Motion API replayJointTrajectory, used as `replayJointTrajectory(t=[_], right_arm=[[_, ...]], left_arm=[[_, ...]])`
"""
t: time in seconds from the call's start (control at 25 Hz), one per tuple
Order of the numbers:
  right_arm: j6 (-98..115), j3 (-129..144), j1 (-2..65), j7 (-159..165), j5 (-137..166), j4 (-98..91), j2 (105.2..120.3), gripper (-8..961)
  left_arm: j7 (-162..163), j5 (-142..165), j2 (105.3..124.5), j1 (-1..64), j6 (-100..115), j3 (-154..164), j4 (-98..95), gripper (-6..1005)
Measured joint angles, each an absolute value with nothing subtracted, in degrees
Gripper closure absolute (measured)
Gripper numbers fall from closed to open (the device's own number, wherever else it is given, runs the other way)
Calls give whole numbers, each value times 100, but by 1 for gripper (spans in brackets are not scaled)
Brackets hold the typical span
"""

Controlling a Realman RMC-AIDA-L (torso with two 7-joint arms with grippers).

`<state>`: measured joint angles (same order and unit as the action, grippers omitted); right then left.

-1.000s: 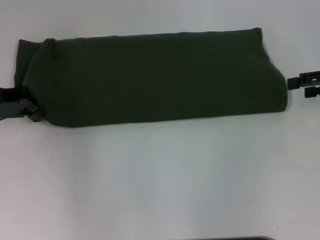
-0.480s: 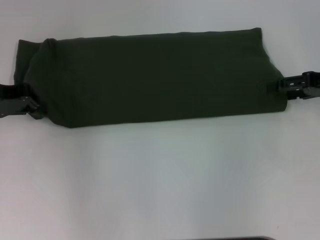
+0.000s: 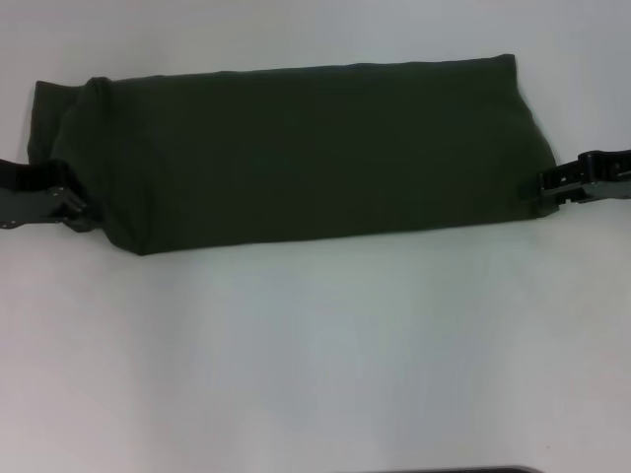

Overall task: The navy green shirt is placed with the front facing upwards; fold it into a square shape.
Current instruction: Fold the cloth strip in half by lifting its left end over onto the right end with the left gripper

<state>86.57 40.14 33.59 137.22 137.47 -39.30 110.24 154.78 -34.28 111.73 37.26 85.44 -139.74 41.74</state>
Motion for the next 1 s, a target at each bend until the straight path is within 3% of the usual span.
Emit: replayJointTrajectory(t=[0.72, 1.0], right_arm=[[8790, 4058, 3403, 13909, 14156, -3947, 10882, 943], [9253, 4048, 3430, 13967, 14542, -4079, 10824, 943]], left_arm=[[15455, -3389, 11157, 3735, 8742, -13894, 4174, 946], [15315, -3383, 11153, 3694, 9285, -13757, 4228, 944]])
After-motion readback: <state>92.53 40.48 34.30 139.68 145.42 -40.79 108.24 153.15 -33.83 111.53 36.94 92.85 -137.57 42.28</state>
